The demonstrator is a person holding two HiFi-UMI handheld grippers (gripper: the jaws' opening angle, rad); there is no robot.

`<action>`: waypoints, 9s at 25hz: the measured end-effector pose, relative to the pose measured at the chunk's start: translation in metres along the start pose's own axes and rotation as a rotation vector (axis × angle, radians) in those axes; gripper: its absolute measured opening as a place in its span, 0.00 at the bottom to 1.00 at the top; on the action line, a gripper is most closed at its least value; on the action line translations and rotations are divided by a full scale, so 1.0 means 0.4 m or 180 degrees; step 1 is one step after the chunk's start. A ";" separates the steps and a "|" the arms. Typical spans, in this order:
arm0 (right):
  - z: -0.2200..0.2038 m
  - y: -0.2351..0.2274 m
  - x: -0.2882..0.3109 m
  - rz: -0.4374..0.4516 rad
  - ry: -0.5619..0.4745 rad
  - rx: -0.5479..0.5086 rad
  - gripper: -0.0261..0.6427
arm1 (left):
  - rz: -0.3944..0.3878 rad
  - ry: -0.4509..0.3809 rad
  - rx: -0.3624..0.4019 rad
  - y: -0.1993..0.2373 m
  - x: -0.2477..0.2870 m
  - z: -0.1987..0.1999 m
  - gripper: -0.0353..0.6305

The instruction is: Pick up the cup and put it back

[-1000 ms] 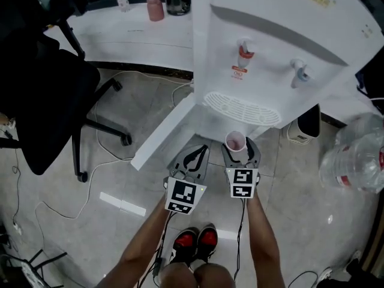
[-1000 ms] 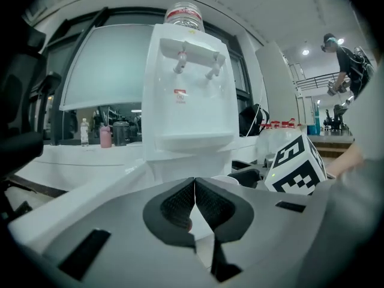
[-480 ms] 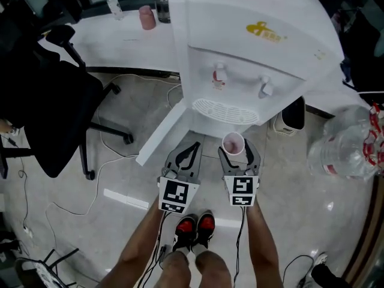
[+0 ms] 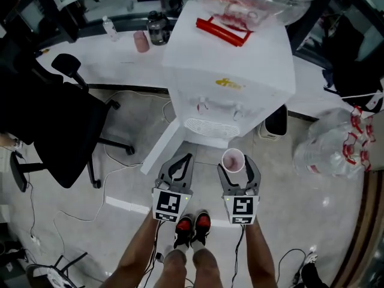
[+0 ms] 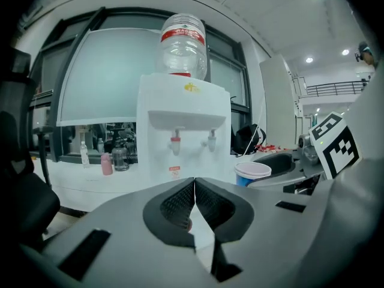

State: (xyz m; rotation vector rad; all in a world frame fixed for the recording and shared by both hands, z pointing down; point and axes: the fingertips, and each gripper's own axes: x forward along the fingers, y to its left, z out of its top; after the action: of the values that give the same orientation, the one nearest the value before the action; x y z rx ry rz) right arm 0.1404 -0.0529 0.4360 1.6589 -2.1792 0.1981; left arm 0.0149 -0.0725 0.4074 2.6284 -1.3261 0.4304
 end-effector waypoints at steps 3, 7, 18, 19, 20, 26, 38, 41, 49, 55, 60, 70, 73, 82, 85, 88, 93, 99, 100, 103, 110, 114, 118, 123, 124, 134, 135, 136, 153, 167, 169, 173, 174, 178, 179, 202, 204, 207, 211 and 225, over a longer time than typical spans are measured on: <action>0.068 -0.016 -0.050 -0.0078 0.0028 0.0052 0.57 | -0.0014 0.0013 0.0001 0.005 -0.033 0.070 0.09; 0.169 -0.034 -0.120 -0.0165 0.0020 0.0083 0.57 | 0.0001 0.0036 -0.0027 0.018 -0.084 0.160 0.09; 0.399 -0.042 -0.281 -0.0269 -0.0025 0.0164 0.57 | 0.0122 -0.0083 -0.0099 0.051 -0.223 0.411 0.09; 0.409 -0.041 -0.290 -0.0272 -0.0024 0.0156 0.57 | 0.0132 -0.0089 -0.0106 0.054 -0.232 0.426 0.09; 0.416 -0.042 -0.298 -0.0274 -0.0024 0.0159 0.57 | 0.0140 -0.0094 -0.0110 0.056 -0.239 0.438 0.09; 0.429 -0.043 -0.323 -0.0276 -0.0021 0.0205 0.57 | 0.0156 -0.0115 -0.0098 0.055 -0.253 0.477 0.09; 0.433 -0.046 -0.316 -0.0262 -0.0042 0.0197 0.57 | 0.0162 -0.0159 -0.0166 0.049 -0.243 0.476 0.09; 0.434 -0.039 -0.308 -0.0249 -0.0052 0.0170 0.57 | 0.0168 -0.0152 -0.0126 0.055 -0.242 0.469 0.09; 0.455 -0.019 -0.285 -0.0202 -0.0101 0.0112 0.57 | 0.0169 -0.0165 -0.0103 0.075 -0.243 0.456 0.09; 0.469 -0.012 -0.257 -0.0160 -0.0132 0.0096 0.57 | 0.0196 -0.0195 -0.0086 0.092 -0.233 0.452 0.09; 0.473 -0.019 -0.226 -0.0032 -0.0188 0.0064 0.57 | 0.0325 -0.0175 -0.0090 0.102 -0.228 0.442 0.09; 0.376 0.021 -0.123 0.0711 -0.0211 -0.0130 0.57 | 0.1001 -0.0102 -0.0314 0.105 -0.242 0.343 0.09; 0.336 0.057 -0.086 0.0982 -0.0225 -0.0208 0.57 | 0.1197 -0.0074 -0.0394 0.101 -0.251 0.296 0.09; 0.164 0.176 0.028 0.1554 -0.0268 -0.0481 0.57 | 0.1558 -0.0029 -0.0565 0.095 -0.228 0.087 0.09; 0.089 0.207 0.082 0.1610 -0.0320 -0.0468 0.57 | 0.1565 -0.0023 -0.0546 0.102 -0.190 -0.007 0.09; -0.001 0.239 0.139 0.1659 -0.0335 -0.0503 0.57 | 0.1557 -0.0028 -0.0571 0.107 -0.147 -0.107 0.09; -0.175 0.275 0.237 0.1679 -0.0323 -0.0570 0.57 | 0.1530 -0.0013 -0.0583 0.108 -0.074 -0.283 0.09; -0.342 0.292 0.356 0.1645 -0.0310 -0.0556 0.57 | 0.1532 -0.0021 -0.0587 0.127 0.017 -0.453 0.09; -0.366 0.292 0.375 0.1647 -0.0313 -0.0562 0.57 | 0.1542 -0.0029 -0.0590 0.132 0.033 -0.477 0.09; -0.434 0.291 0.434 0.1629 -0.0332 -0.0599 0.57 | 0.1556 -0.0058 -0.0585 0.150 0.080 -0.541 0.09; -0.545 0.269 0.587 0.1538 -0.0363 -0.0567 0.57 | 0.1594 -0.0091 -0.0534 0.198 0.179 -0.668 0.09; -0.602 0.248 0.676 0.1445 -0.0365 -0.0588 0.57 | 0.1619 -0.0117 -0.0507 0.214 0.221 -0.717 0.09; -0.628 0.235 0.743 0.1395 -0.0429 -0.0597 0.57 | 0.1655 -0.0127 -0.0487 0.222 0.254 -0.758 0.09; -0.659 0.222 0.802 0.1334 -0.0437 -0.0645 0.57 | 0.1668 -0.0124 -0.0497 0.220 0.283 -0.795 0.09; -0.664 0.221 0.811 0.1323 -0.0446 -0.0654 0.57 | 0.1665 -0.0117 -0.0492 0.219 0.287 -0.802 0.09; -0.697 0.212 0.900 0.1213 -0.0494 -0.0632 0.57 | 0.1733 -0.0156 -0.0453 0.249 0.299 -0.831 0.09; -0.701 0.209 0.909 0.1194 -0.0495 -0.0626 0.57 | 0.1735 -0.0157 -0.0453 0.250 0.300 -0.834 0.09; -0.706 0.206 0.919 0.1174 -0.0489 -0.0620 0.57 | 0.1736 -0.0156 -0.0451 0.252 0.302 -0.837 0.09; -0.790 0.199 0.965 0.1112 -0.0291 -0.0563 0.57 | 0.1734 -0.0133 -0.0464 0.254 0.309 -0.864 0.09; -0.806 0.184 0.989 0.1066 -0.0171 -0.0630 0.58 | 0.1763 -0.0129 -0.0459 0.250 0.302 -0.868 0.09; -0.805 0.179 0.995 0.1052 -0.0169 -0.0625 0.57 | 0.1758 -0.0135 -0.0455 0.249 0.305 -0.866 0.09; -0.806 0.172 1.010 0.1024 -0.0149 -0.0612 0.57 | 0.1770 -0.0139 -0.0450 0.254 0.303 -0.865 0.09; -0.806 0.171 1.013 0.1024 -0.0140 -0.0610 0.57 | 0.1775 -0.0138 -0.0452 0.255 0.302 -0.866 0.09; -0.803 0.171 1.017 0.1019 -0.0140 -0.0600 0.58 | 0.1785 -0.0130 -0.0466 0.255 0.299 -0.872 0.09; -0.802 0.171 1.016 0.1024 -0.0142 -0.0581 0.58 | 0.1783 -0.0127 -0.0465 0.253 0.298 -0.873 0.09; -0.694 0.189 0.859 0.1114 -0.0418 -0.0439 0.61 | 0.1650 -0.0296 -0.0382 0.213 0.264 -0.772 0.09; -0.677 0.201 0.835 0.1130 -0.0445 -0.0426 0.61 | 0.1623 -0.0308 -0.0364 0.212 0.256 -0.758 0.09; -0.653 0.223 0.793 0.1195 -0.0482 -0.0399 0.61 | 0.1583 -0.0330 -0.0345 0.213 0.242 -0.737 0.09; -0.615 0.249 0.734 0.1209 -0.0550 -0.0379 0.46 | 0.1549 -0.0364 -0.0332 0.217 0.224 -0.714 0.09; -0.435 0.257 0.476 0.1130 -0.0368 -0.0328 0.25 | 0.1421 -0.0090 -0.0343 0.167 0.041 -0.529 0.09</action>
State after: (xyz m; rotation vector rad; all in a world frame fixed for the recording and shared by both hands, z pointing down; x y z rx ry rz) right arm 0.0392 -0.1340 0.6816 1.2475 -2.5143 0.0861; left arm -0.0679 -0.0663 0.6139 2.2496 -1.8916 0.3651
